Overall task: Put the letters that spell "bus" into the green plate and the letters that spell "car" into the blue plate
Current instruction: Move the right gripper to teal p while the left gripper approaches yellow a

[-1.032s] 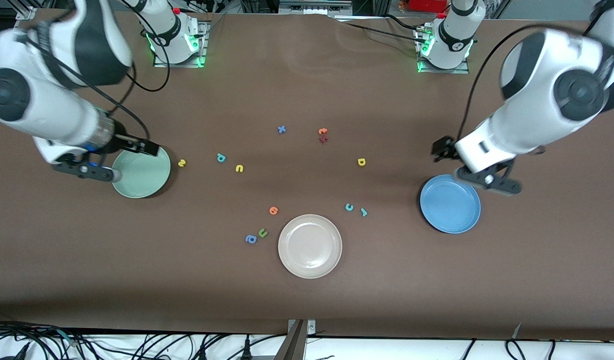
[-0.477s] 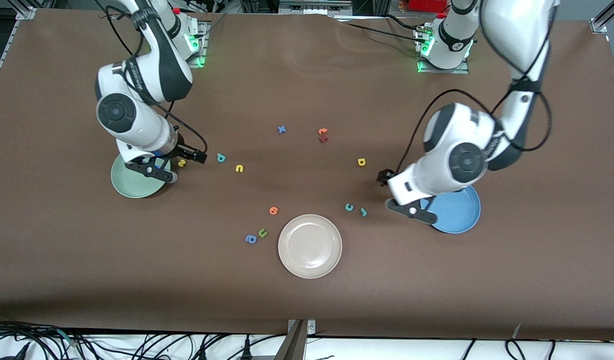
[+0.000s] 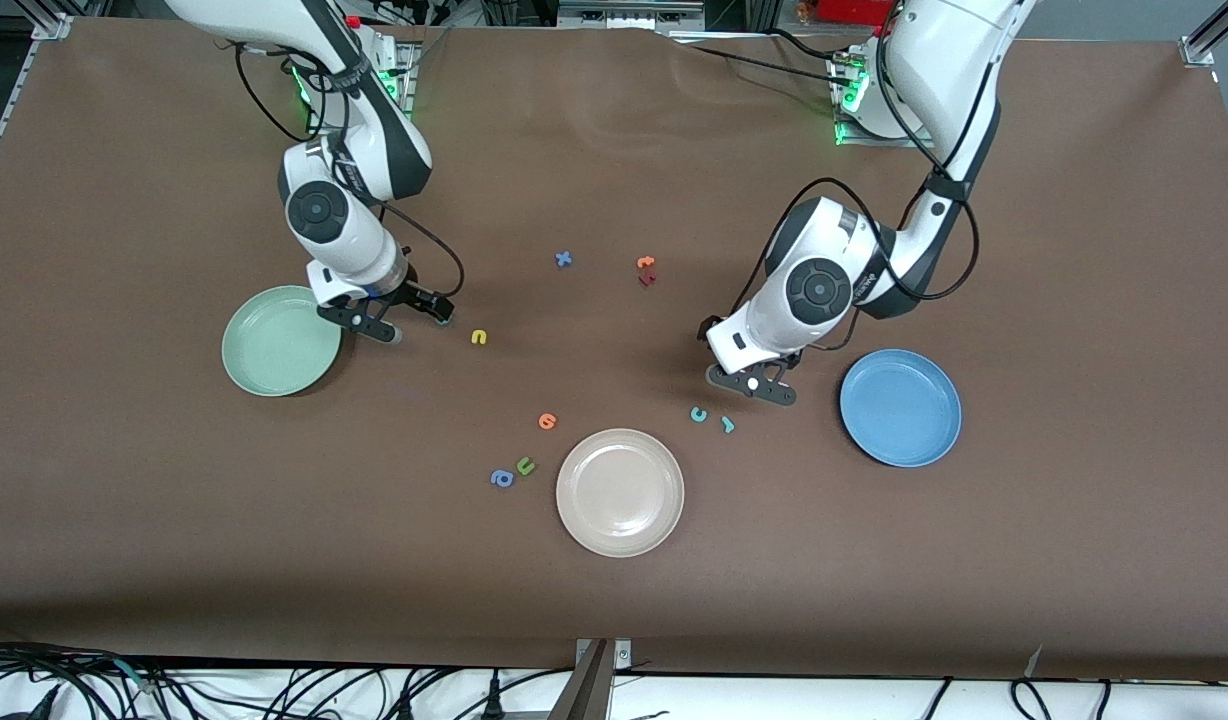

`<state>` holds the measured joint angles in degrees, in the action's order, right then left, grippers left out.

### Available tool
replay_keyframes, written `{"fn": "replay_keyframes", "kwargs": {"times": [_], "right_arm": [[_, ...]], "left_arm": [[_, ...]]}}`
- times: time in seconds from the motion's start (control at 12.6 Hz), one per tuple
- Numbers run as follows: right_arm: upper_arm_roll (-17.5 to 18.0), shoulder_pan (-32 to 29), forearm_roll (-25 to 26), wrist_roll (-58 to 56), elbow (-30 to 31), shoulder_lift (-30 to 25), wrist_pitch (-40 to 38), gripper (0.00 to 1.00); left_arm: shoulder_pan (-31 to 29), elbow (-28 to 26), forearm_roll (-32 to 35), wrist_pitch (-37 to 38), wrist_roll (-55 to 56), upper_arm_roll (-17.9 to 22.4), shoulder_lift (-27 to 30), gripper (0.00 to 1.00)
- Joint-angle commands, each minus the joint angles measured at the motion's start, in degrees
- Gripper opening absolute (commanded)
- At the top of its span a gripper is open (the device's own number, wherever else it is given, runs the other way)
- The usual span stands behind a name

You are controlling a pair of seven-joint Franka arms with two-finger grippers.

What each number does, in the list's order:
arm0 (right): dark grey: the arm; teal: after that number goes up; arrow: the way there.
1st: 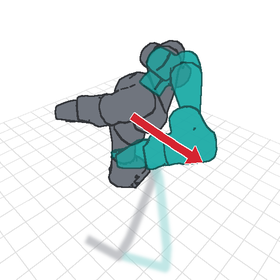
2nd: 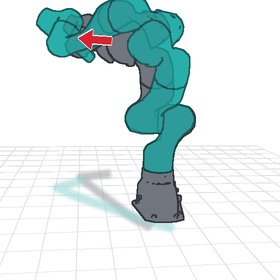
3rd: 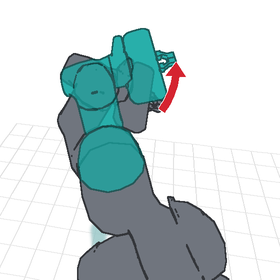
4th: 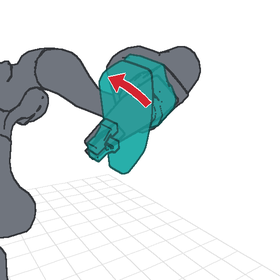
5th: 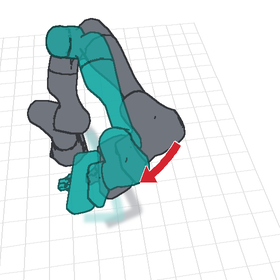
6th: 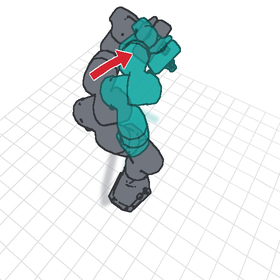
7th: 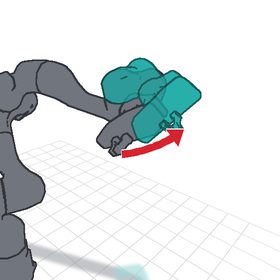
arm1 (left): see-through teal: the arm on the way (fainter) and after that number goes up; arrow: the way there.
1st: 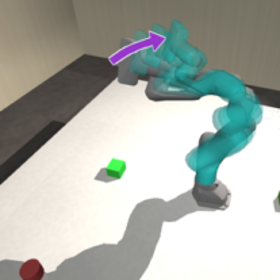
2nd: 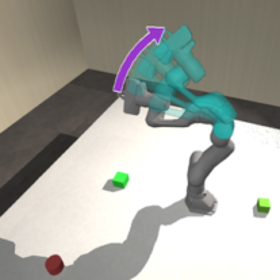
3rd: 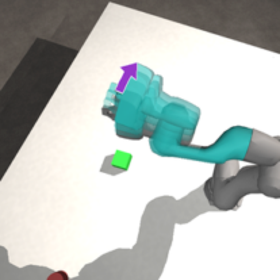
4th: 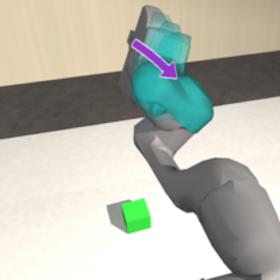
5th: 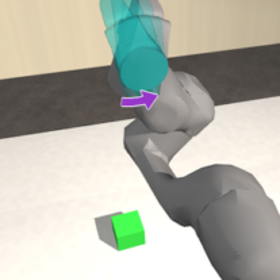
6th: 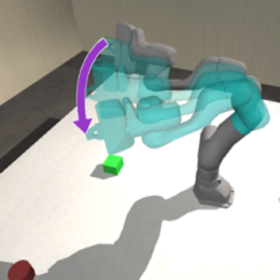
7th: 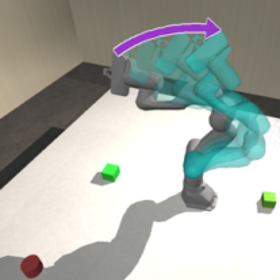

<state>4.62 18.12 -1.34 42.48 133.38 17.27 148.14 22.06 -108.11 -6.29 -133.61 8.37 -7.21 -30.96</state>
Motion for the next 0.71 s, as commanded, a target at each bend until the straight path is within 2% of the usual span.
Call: {"fn": "replay_keyframes", "kwargs": {"times": [0.0,0.16,0.4,0.56,0.64], "right_arm": [[1.0,-0.4,0.0,2.8,-0.1,2.5,4.2,0.99],[2.1,-0.4,0.0,5.3,-0.1,3.7,6.5,0.99],[2.1,-0.4,0.0,5.7,-0.1,4.8,8.4,0.95],[2.1,-0.4,0.0,5.8,0.0,5.1,8.3,0.83],[2.1,-0.4,0.0,5.9,0.2,5.1,8.3,0.76]], "left_arm": [[-0.4,-10.1,-1.5,-7.7,0.0,-2.4,3.8,0.98],[-0.8,-12.7,-1.5,-9.3,0.0,-2.8,4.6,0.93],[-0.2,-13.8,-1.8,-9.9,0.1,-2.9,4.6,0.88],[-0.1,-14.1,-1.8,-9.9,0.1,-3.6,4.6,0.79],[-0.1,-14.1,-1.8,-9.9,0.1,-3.6,4.5,0.79]]}}
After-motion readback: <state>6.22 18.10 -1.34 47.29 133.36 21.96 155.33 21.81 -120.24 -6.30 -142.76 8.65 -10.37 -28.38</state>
